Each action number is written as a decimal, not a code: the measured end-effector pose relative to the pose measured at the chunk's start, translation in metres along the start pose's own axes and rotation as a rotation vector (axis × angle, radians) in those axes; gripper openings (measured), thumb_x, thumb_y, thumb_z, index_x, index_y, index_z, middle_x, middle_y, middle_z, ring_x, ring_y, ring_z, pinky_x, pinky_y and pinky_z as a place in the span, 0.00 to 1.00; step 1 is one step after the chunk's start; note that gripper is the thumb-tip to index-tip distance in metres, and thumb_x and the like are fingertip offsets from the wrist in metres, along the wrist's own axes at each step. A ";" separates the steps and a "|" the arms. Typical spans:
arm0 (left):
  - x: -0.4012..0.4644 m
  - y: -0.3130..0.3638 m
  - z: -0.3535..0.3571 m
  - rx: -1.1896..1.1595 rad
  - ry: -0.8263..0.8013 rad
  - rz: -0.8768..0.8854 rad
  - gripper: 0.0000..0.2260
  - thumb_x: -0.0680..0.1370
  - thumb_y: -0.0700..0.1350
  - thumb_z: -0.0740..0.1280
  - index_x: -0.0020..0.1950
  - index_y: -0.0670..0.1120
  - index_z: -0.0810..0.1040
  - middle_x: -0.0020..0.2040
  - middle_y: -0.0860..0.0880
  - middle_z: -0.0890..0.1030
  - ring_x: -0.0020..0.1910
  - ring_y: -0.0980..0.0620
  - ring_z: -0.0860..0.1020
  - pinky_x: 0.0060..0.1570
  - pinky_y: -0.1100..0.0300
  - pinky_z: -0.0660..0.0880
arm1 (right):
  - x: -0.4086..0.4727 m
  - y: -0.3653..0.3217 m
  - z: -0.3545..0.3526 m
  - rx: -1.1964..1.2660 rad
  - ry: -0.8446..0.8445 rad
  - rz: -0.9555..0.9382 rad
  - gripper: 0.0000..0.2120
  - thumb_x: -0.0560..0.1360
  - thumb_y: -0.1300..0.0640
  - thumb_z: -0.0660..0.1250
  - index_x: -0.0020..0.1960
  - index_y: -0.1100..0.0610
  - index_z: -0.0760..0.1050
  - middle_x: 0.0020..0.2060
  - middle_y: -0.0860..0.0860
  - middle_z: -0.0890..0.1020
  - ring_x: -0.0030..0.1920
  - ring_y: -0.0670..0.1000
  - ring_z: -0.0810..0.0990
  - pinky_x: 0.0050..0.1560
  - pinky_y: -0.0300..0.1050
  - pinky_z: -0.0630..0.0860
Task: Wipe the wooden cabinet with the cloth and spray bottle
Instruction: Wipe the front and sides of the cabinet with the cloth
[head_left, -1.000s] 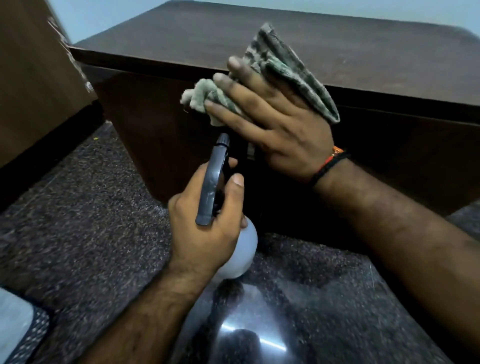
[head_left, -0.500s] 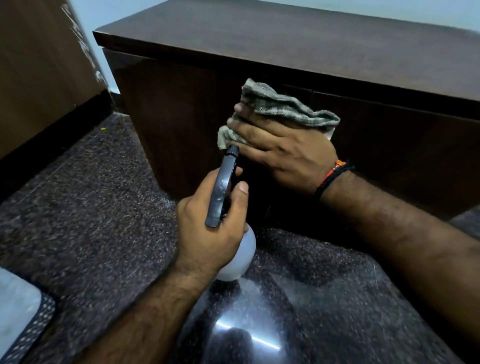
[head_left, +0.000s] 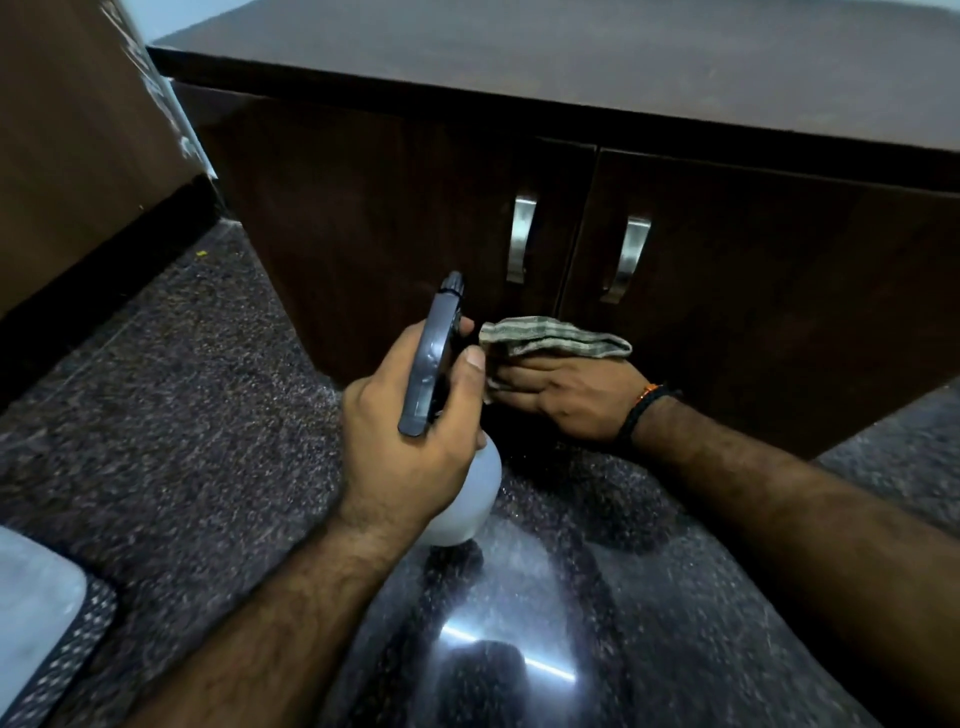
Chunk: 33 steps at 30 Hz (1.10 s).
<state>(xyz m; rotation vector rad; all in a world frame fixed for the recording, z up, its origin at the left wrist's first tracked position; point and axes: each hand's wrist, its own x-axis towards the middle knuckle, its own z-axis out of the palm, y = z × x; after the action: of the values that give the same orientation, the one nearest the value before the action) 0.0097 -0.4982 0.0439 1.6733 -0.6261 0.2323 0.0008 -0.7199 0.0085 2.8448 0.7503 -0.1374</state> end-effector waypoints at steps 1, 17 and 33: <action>-0.002 -0.002 0.001 0.008 0.000 -0.001 0.13 0.82 0.51 0.66 0.62 0.47 0.81 0.28 0.53 0.80 0.27 0.54 0.83 0.35 0.52 0.83 | 0.000 0.000 0.004 -0.002 -0.004 0.005 0.31 0.79 0.56 0.38 0.82 0.54 0.55 0.81 0.52 0.57 0.80 0.53 0.55 0.71 0.37 0.31; -0.033 -0.049 0.042 0.003 -0.056 -0.089 0.16 0.82 0.50 0.66 0.61 0.40 0.82 0.31 0.46 0.81 0.30 0.44 0.83 0.36 0.43 0.81 | 0.000 -0.017 0.095 0.244 -0.154 0.105 0.29 0.84 0.60 0.52 0.82 0.49 0.48 0.82 0.49 0.49 0.80 0.50 0.56 0.75 0.41 0.46; -0.034 -0.037 0.038 0.016 -0.080 -0.121 0.18 0.81 0.51 0.66 0.54 0.35 0.82 0.33 0.53 0.81 0.33 0.51 0.84 0.40 0.52 0.83 | -0.016 -0.015 0.065 -0.050 0.337 0.112 0.34 0.68 0.63 0.54 0.76 0.57 0.60 0.72 0.50 0.70 0.70 0.53 0.72 0.72 0.48 0.65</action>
<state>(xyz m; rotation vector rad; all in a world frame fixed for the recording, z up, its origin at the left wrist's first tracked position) -0.0066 -0.5230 -0.0120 1.7357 -0.5816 0.0842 -0.0232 -0.7284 -0.0550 2.8862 0.6388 0.3799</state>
